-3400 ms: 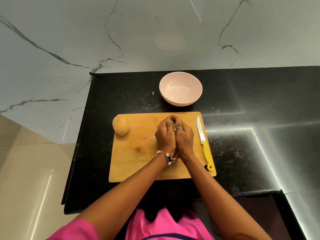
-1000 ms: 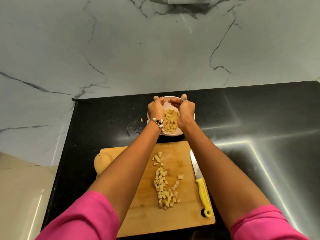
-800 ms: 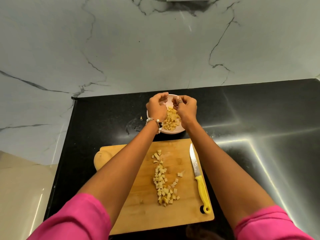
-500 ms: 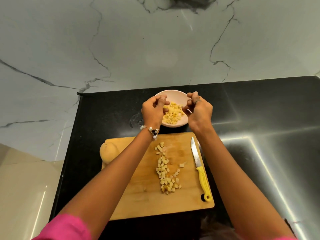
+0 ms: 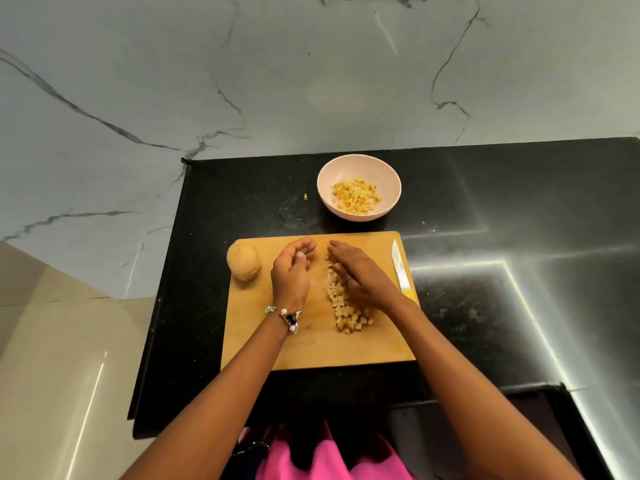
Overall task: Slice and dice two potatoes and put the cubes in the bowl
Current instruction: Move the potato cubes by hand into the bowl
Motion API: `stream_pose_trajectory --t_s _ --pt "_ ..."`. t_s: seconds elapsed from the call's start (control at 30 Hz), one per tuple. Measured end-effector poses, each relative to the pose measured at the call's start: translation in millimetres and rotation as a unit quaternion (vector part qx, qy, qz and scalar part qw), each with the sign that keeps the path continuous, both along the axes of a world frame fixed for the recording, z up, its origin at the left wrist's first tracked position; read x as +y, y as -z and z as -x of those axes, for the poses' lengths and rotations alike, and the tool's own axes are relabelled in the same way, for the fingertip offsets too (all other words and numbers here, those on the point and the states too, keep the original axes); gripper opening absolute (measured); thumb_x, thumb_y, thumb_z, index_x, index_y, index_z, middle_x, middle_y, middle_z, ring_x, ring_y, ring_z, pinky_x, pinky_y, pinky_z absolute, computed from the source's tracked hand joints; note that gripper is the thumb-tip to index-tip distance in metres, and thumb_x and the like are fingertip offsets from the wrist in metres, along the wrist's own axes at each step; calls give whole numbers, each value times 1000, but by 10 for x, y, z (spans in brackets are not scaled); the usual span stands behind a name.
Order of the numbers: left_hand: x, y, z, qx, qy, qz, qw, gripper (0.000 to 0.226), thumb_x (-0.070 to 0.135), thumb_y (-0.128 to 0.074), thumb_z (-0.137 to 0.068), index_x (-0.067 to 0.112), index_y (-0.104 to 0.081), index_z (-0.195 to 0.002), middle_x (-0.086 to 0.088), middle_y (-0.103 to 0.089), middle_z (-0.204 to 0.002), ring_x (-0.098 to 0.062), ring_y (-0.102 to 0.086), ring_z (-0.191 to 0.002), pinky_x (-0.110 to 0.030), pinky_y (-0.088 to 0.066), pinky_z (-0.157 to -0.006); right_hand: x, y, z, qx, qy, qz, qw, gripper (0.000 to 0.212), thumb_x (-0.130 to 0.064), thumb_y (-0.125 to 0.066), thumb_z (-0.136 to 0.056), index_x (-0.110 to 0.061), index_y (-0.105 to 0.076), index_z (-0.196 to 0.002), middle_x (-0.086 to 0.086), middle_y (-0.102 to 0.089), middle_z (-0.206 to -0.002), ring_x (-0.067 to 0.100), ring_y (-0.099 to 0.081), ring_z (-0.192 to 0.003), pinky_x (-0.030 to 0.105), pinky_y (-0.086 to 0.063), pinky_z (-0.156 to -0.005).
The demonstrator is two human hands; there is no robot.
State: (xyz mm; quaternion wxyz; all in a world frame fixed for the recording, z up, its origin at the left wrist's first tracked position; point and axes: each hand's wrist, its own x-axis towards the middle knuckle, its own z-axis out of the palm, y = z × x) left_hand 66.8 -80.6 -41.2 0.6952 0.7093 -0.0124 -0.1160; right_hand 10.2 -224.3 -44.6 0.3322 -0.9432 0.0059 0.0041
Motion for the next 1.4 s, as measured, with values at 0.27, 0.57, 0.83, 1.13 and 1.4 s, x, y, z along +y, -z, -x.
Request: stream_pose_trajectory --t_s 0.27,0.57,0.83,1.13,1.4 --pt "200 -5 147 -43 47 4 998 31 6 -36 -99 12 -57 -120 -4 -65 -117 -9 -60 -111 -31 -46 -99 109 -177 431 -45 -9 -78 996 40 -19 -41 -92 -9 -58 -126 7 -60 -126 13 -51 -117 13 -33 -98" --pt "262 41 306 2 62 57 996 31 21 -33 -102 13 -53 -125 -5 -63 -122 -11 -56 -117 -34 -40 -106 448 65 551 -9 136 31 990 71 -51 -30 -93 -3 -31 -145 16 -28 -151 29 -23 -140 34 -16 -115" --pt "326 -38 301 76 33 156 984 40 24 -24 -104 5 -48 -130 -10 -58 -129 -16 -52 -122 -28 -39 -103 641 171 560 -10 39 245 969 101 -84 -21 -75 -20 -8 -152 18 -13 -156 35 -9 -144 44 -6 -117" --pt "291 -68 314 78 11 157 984 43 28 -25 -103 4 -49 -129 -11 -58 -128 -17 -53 -121 -30 -38 -105 434 108 226 -81 108 156 978 54 -39 -46 -97 -3 -45 -137 17 -43 -142 30 -38 -131 39 -30 -111" --pt "110 -38 285 -12 73 31 997 52 46 -28 -99 12 -55 -127 -2 -59 -129 -7 -52 -120 -16 -38 -99 345 -66 398 -162 410 -203 874 34 -24 -39 -101 -8 -64 -118 1 -65 -112 12 -57 -102 14 -39 -84"
